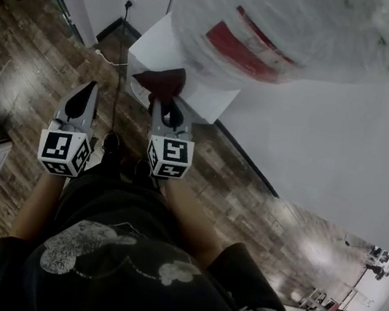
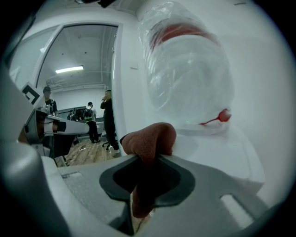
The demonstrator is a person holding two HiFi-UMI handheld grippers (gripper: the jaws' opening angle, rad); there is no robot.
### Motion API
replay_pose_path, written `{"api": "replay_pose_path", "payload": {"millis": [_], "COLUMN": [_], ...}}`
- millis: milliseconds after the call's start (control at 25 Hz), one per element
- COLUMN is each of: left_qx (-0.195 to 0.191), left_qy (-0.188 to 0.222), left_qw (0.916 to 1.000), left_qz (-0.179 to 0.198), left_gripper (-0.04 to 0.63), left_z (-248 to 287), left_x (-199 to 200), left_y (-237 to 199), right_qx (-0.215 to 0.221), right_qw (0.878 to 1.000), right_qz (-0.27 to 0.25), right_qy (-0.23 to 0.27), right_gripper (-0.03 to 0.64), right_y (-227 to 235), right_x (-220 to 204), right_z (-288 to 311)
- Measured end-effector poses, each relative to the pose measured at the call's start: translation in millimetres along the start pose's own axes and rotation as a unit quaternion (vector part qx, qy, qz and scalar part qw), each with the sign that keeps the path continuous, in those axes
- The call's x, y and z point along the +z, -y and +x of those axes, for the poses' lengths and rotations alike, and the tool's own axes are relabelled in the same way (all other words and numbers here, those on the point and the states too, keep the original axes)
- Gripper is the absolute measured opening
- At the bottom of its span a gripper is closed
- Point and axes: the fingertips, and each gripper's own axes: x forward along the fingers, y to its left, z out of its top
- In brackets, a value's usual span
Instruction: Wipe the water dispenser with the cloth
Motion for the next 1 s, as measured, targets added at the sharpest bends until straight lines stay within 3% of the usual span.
{"api": "replay_pose_path", "payload": {"millis": [600,800,1000], "left_qx": [0.007,0.007,-0.018], "left_qy": [0.007,0.004,-0.007], "left_qw": [0.9999,0.9998,0.9998], "left_qz": [-0.009,-0.016,-0.012], "left_gripper": [0.018,0.018,0.018], "left_z": [21,28,37], "left_x": [12,10,4], "left_y": [-72,-77,-63], "right_qx": [0.061,0.068,0.082], "right_qw": [0.998,0.997,0.997], "right_qz": [0.010,0.009,-0.006], "right_qy": [-0.025,-0.026,-0.009], "right_gripper": [0.061,0.061,0.061], "right_y": [-80,-86,-90], "right_x": [21,26,34], "right_z": [96,107,87]}}
